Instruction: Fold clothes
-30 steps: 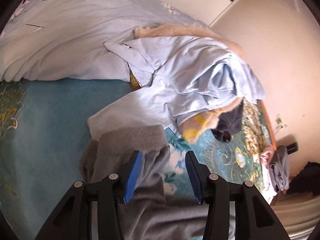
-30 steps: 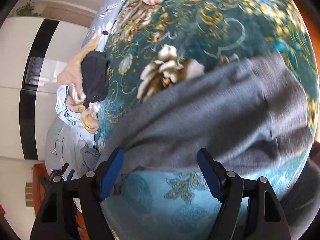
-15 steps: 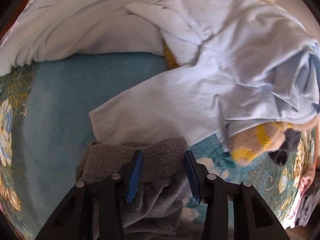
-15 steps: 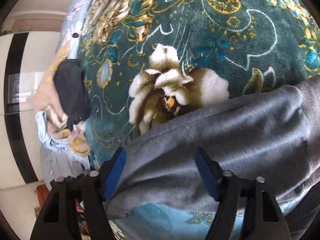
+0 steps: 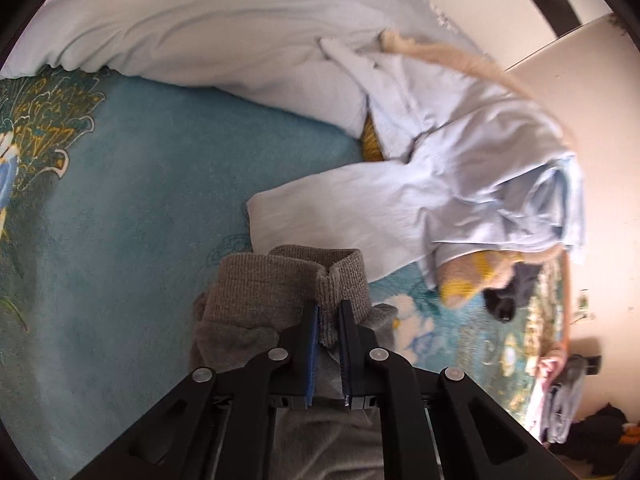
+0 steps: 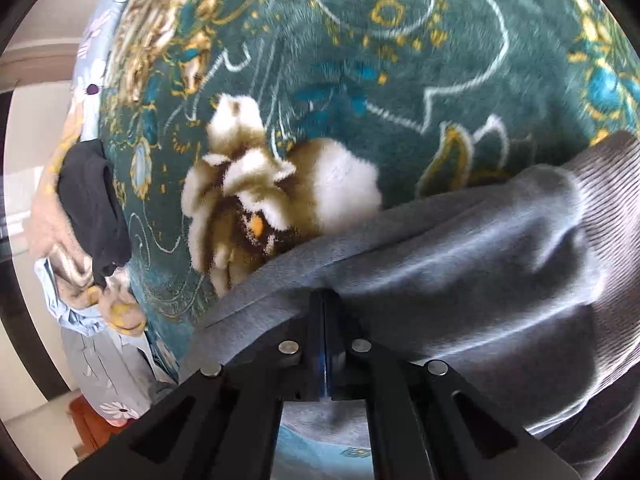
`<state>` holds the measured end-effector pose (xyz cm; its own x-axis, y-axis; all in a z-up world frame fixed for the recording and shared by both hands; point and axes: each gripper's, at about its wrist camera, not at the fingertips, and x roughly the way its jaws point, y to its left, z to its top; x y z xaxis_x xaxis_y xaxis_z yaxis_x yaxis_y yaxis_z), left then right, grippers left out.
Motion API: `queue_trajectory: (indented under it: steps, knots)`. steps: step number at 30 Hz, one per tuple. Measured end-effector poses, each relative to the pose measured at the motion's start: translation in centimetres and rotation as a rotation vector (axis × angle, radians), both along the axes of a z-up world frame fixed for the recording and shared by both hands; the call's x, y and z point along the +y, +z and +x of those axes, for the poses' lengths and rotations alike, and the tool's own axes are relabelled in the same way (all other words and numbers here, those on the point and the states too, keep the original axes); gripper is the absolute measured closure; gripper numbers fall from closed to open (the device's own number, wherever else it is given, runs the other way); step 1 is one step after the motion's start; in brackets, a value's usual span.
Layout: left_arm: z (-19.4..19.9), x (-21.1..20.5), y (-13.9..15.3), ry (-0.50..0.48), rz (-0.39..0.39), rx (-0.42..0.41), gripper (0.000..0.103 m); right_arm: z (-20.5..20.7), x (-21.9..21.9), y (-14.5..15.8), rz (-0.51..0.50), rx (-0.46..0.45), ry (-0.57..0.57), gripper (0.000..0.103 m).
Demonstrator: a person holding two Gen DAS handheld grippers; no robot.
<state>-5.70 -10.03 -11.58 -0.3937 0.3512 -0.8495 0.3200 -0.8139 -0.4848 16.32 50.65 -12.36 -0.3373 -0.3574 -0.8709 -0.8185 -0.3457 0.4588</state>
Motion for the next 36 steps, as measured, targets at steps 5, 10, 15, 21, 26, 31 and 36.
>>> queue_trajectory:
  steps: [5, 10, 15, 21, 26, 31, 36]
  knots:
    - [0.8, 0.3, 5.0, -0.024, 0.006, 0.103, 0.093, 0.3, 1.4, 2.9, 0.059, 0.077, 0.023, 0.103]
    - [1.1, 0.1, 8.4, -0.016, 0.013, 0.193, 0.094, -0.6, 1.0, 3.7, 0.037, 0.123, 0.070, 0.100]
    - [2.5, -1.2, 10.4, 0.009, 0.041, 0.229, 0.094, -2.3, -0.9, 2.9, -0.004, 0.098, 0.125, 0.093]
    - [5.8, -3.9, 12.7, 0.021, 0.058, 0.288, 0.094, -4.5, -3.1, -0.2, -0.144, -0.012, 0.018, 0.054]
    - [8.1, -6.1, 13.7, 0.028, 0.053, 0.316, 0.094, -6.3, -4.3, -0.9, -0.099, -0.123, -0.002, 0.056]
    - [8.0, -6.5, 12.9, 0.040, 0.065, 0.300, 0.094, -4.9, -4.0, -0.9, -0.090, -0.114, -0.009, 0.092]
    - [6.0, -5.2, 13.0, 0.026, 0.103, 0.306, 0.094, -4.5, -3.8, 2.3, -0.071, -0.005, 0.007, 0.094]
